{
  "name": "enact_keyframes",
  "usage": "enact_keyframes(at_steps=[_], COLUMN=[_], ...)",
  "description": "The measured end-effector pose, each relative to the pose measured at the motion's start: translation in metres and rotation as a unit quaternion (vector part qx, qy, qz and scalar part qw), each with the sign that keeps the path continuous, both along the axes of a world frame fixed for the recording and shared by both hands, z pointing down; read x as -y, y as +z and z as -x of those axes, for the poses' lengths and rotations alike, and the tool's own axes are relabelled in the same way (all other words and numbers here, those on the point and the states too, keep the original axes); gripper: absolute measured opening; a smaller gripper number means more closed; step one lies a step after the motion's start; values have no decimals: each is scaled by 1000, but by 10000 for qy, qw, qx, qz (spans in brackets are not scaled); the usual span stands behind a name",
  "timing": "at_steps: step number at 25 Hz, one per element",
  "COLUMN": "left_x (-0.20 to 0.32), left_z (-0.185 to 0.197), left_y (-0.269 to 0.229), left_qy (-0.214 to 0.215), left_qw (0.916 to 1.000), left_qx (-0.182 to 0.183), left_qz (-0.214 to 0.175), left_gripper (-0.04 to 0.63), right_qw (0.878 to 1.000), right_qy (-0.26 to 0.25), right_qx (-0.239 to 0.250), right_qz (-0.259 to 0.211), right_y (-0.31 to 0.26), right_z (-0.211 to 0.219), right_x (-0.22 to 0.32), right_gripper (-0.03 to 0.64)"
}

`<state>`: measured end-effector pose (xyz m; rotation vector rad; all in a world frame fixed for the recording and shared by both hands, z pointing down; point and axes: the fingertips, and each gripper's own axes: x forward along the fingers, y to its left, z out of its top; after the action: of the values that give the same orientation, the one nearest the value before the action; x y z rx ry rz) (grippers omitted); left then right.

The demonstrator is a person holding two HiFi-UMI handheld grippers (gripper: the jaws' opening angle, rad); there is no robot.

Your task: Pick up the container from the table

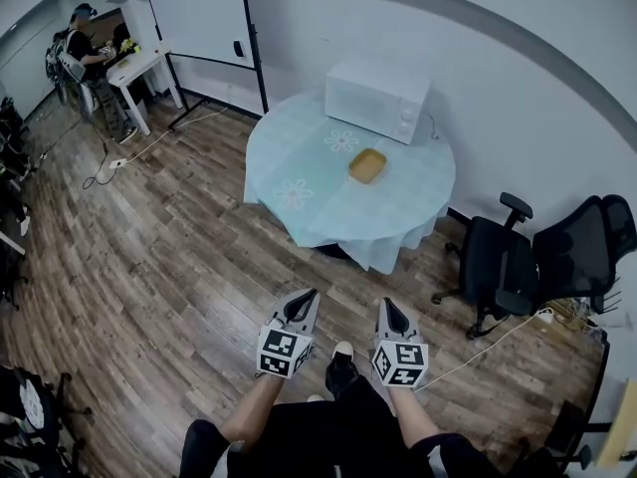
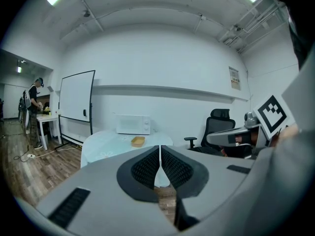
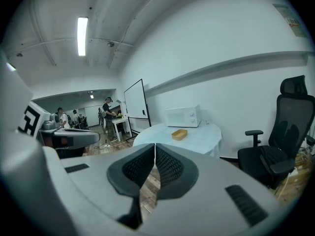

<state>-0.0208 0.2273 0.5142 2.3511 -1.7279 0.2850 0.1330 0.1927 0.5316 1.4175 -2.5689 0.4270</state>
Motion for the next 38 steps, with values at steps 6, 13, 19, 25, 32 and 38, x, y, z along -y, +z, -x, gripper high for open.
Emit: enact_keyframes(at_steps=[6,13,19,25,32,38], left_x=[40,77,110,138,158,169], left_z=[4,12,10,6,4,6], left_y=[-6,-6,0,7,11,12], left_qy=[-125,-297,-355,-375,-402,-430], left_qw=[9999,9995,9992,9991,9989,9988], left_qx=[40,55,14,-37,-34,-36], left_qz=[61,110,173,199,235,244], left_gripper=[23,23,23,23,23,23], right_qw=[9999,9997,9995,9994,9992,9990], right_qy=[-118,-239,-275,-321,-366,-421], right_qx=[14,45,26,-8,-22,-6], right_qz=[68,97,117,123,143,181], right_y=[-1,-1,2,6,9,12], right_z=[6,19,17,14,13,17], right_x=[45,94,127,155,176,184], right_gripper=[25,25,25,25,25,25])
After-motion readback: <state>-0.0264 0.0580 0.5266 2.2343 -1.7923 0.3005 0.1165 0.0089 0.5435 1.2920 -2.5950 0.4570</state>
